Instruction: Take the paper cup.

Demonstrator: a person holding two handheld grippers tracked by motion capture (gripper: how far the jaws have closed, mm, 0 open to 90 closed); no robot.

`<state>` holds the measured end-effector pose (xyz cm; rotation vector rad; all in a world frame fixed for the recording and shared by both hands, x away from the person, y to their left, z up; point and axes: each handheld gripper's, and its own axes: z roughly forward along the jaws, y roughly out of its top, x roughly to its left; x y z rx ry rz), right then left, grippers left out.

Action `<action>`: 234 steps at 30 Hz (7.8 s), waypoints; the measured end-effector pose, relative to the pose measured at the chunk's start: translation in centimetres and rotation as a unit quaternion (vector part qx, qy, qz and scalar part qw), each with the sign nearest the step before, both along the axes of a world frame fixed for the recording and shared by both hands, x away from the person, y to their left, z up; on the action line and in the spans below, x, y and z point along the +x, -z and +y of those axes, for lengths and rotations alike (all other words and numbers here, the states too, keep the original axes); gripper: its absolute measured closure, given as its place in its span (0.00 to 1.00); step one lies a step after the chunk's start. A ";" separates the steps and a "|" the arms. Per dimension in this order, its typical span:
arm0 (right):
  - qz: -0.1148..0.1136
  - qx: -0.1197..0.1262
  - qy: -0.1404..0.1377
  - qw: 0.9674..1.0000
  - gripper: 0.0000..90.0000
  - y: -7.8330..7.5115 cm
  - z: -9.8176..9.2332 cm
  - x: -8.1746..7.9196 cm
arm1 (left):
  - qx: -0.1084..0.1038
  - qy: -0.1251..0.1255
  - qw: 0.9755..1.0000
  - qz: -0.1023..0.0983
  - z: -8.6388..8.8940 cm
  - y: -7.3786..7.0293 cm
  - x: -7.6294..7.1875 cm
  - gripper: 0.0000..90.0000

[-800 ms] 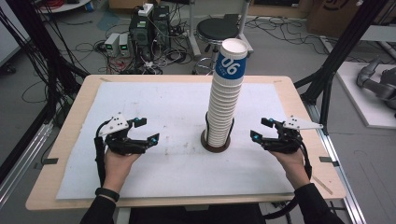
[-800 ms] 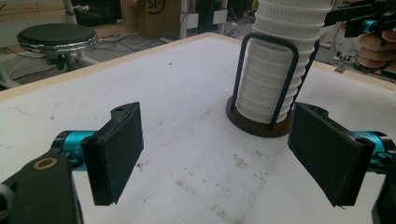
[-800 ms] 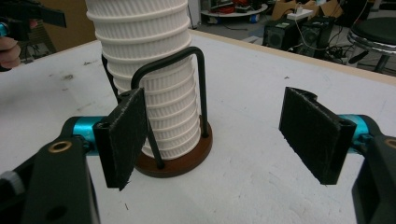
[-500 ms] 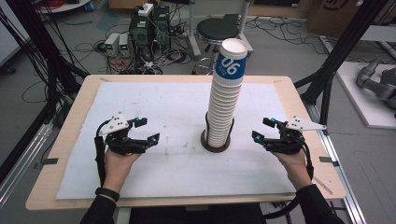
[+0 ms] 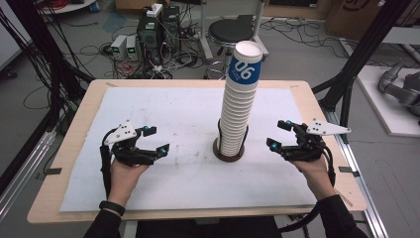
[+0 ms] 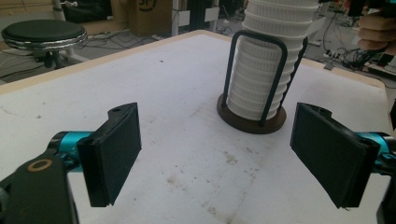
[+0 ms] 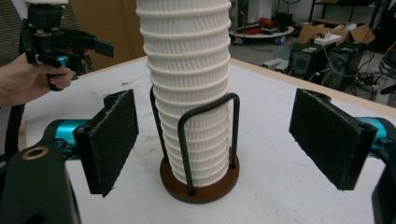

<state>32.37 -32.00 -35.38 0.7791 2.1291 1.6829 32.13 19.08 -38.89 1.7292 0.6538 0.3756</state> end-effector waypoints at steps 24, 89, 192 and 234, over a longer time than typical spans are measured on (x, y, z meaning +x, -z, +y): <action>-0.039 0.026 -0.045 0.998 0.18 -6.6 2.5 1.6 | -0.004 0.002 1.000 0.006 -0.4 0.2 0.1 0.11; -0.023 -0.003 -0.047 0.999 0.16 -9.5 8.4 5.7 | -0.043 0.073 0.996 0.006 -3.9 -6.4 0.8 0.09; -0.033 -0.014 -0.037 0.999 0.16 -9.6 8.5 5.1 | -0.093 0.137 0.983 -0.081 -17.6 -29.1 7.3 0.34; -0.033 -0.014 -0.033 0.999 0.16 -9.6 8.5 5.0 | -0.084 0.141 0.982 -0.094 -10.0 -26.0 0.3 0.34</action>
